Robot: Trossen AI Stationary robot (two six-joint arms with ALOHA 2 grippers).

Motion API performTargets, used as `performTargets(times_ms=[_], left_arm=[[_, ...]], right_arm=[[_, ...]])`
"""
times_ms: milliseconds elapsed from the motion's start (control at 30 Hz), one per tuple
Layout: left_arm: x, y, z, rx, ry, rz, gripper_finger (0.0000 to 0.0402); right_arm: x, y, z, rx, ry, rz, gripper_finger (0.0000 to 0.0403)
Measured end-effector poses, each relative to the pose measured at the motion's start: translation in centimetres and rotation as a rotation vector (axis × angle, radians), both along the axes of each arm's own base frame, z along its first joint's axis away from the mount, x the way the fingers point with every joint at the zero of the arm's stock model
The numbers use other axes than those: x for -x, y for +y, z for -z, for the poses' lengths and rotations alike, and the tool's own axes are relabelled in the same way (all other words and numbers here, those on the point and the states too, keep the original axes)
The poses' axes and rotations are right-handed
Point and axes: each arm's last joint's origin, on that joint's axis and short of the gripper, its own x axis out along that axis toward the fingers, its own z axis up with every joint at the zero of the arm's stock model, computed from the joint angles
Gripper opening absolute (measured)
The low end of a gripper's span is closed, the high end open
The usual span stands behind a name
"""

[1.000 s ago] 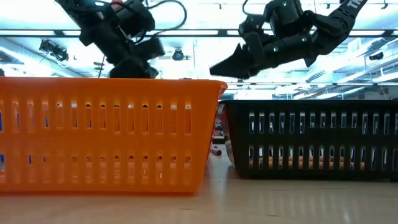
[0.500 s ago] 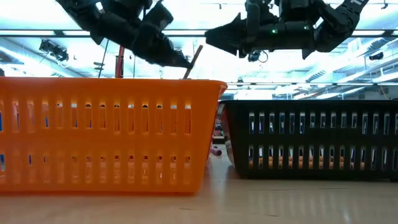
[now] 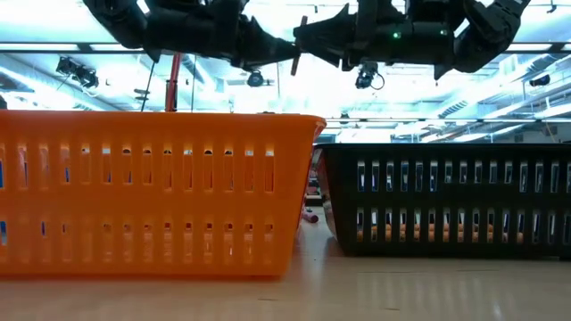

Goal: Sort crayons
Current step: Put the orange crayon into the black bin

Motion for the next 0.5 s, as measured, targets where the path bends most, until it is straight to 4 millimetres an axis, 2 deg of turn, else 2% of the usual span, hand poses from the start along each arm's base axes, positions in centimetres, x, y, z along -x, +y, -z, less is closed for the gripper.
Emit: performTargets(times_ms=[200,500], left_arm=[[-0.5,0.05,0.2,-0.003,-0.046,0.0,0.003],[-0.89,0.05,0.39,0.021,-0.083,-0.001,0.0031]], right_arm=[[0.0,0.12,-0.07,-0.004,-0.008,0.024,0.0191],[0.0,0.1,-0.06,-0.006,-0.007,0.033,0.0089]])
